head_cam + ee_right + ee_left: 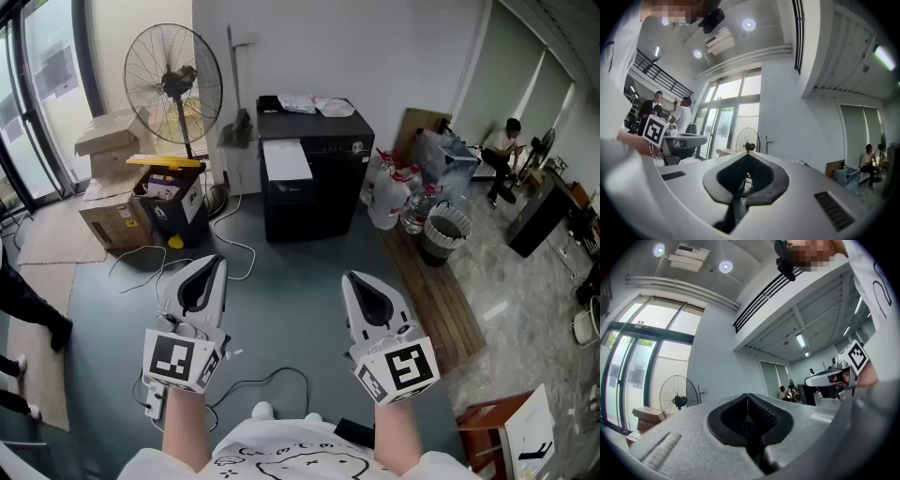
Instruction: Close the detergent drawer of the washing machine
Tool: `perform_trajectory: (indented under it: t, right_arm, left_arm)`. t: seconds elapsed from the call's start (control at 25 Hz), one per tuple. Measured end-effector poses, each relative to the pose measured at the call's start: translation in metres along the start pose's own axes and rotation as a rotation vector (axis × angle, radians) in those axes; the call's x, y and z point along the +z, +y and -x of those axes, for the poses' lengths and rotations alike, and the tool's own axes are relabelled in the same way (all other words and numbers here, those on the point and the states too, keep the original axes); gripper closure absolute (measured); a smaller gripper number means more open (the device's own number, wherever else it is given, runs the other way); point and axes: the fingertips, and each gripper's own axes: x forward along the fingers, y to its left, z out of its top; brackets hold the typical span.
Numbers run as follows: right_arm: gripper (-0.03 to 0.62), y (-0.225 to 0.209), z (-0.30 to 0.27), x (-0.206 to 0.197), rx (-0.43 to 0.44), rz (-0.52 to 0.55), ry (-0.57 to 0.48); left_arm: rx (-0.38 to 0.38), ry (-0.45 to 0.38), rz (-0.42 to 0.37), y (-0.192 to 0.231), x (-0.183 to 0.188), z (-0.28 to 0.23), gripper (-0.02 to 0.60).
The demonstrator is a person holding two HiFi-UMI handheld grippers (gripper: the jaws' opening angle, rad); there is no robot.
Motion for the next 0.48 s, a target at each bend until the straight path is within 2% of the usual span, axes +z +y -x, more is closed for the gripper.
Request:
perform_trajectory:
  t: [0.36,0.48]
  right_arm:
    - [0.599,0.014,-0.034,-0.011,-0.122,-0.061,0.05]
    - [0.492,0.021,-0.044,-0.012,-0.14,-0.062,0.077]
  left_arm:
    - [-0.047,-0.003,0.008,0.047,-0.011,-0.002,0.565]
    - [-0.072,-0.009,0.01,0.061,-0.011,-0.003,0.565]
